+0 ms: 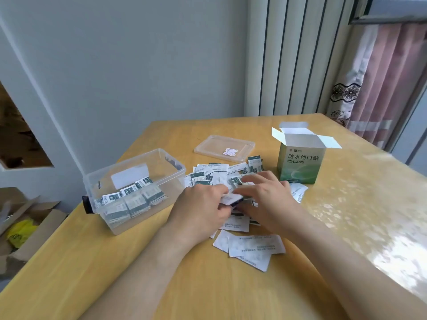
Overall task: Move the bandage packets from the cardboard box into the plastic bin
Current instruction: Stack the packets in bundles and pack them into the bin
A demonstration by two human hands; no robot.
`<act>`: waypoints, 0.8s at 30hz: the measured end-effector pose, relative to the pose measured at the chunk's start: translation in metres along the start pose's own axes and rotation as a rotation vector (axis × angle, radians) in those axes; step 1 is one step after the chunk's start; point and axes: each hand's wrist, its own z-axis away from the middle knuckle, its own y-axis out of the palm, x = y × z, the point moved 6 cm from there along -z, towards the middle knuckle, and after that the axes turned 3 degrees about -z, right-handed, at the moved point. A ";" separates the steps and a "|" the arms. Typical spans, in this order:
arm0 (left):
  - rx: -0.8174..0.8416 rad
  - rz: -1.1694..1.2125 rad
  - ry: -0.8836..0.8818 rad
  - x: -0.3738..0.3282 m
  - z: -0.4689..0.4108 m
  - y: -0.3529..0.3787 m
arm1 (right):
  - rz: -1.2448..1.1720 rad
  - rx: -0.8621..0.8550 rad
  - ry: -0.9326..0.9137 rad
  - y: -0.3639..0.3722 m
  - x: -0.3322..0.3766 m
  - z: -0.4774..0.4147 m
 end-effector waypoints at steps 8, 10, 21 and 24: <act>-0.224 0.172 -0.100 0.023 0.000 -0.012 | 0.025 0.022 -0.016 -0.003 -0.002 0.004; -0.285 0.178 -0.110 0.026 -0.001 -0.017 | 0.074 0.022 -0.069 0.000 0.004 0.004; -0.138 0.303 -0.234 0.033 0.000 -0.003 | -0.484 -0.103 -0.050 -0.009 -0.011 -0.002; -0.205 0.656 -0.351 0.036 0.001 -0.011 | -0.960 -0.258 0.114 -0.021 -0.019 0.002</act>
